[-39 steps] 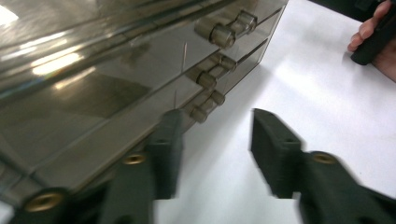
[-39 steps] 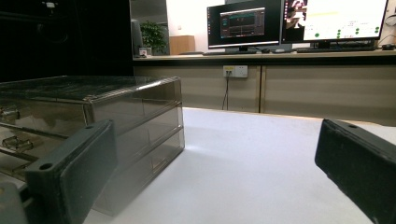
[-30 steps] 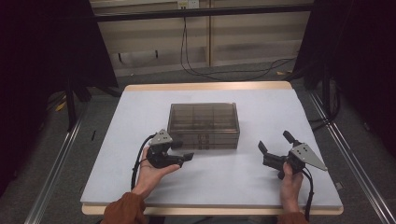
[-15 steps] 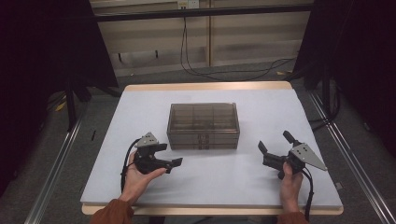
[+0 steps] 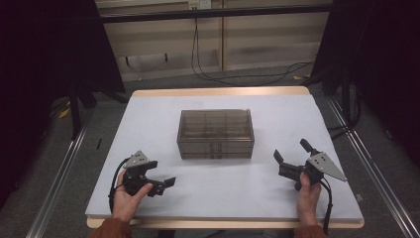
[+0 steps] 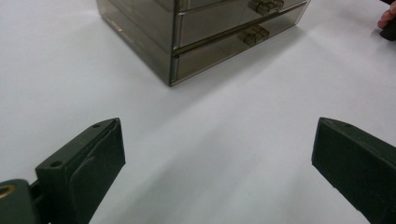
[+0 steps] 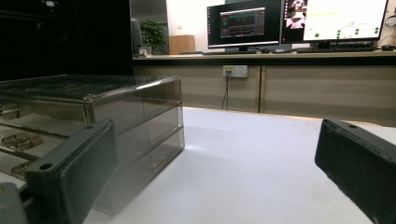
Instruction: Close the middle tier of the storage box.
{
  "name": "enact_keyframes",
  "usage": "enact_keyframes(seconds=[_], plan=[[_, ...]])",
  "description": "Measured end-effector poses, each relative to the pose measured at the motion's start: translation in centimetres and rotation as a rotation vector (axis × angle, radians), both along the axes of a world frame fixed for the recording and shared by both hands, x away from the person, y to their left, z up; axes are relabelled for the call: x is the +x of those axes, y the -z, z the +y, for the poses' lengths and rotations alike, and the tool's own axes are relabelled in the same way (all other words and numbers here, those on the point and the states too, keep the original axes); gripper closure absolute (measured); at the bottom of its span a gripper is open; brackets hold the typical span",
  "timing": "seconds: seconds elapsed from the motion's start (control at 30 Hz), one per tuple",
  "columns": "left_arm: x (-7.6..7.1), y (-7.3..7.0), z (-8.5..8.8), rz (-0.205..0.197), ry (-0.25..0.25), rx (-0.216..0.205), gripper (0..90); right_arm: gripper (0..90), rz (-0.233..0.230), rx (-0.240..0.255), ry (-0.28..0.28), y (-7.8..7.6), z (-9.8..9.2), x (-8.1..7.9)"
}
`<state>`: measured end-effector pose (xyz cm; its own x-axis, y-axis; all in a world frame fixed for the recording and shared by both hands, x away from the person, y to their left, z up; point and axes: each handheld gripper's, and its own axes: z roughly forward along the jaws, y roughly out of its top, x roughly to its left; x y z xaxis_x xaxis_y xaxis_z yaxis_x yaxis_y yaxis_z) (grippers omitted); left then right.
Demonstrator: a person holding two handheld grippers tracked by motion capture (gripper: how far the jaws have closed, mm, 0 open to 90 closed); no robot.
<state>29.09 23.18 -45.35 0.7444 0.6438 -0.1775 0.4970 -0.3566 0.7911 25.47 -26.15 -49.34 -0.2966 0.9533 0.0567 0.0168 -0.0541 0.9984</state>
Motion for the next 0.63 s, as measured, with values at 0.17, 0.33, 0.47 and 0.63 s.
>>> enact_keyframes(seconds=[0.17,0.33,0.47,0.63], plan=[[-0.6,0.2,1.9,-0.002,-0.020,-0.021,2.3,0.0,-0.002,-0.002,0.000,0.0,0.0,0.0],[-0.3,0.9,3.2,-0.018,-0.097,0.007,3.1,0.0,0.000,0.003,0.002,0.0,0.0,0.0],[-0.1,1.6,5.1,0.025,-0.232,-0.041,3.7,0.0,0.005,0.009,0.002,0.0,0.0,0.0],[0.2,2.3,5.5,0.067,-0.254,-0.007,3.7,0.0,0.004,0.008,0.004,0.0,0.0,0.0]])
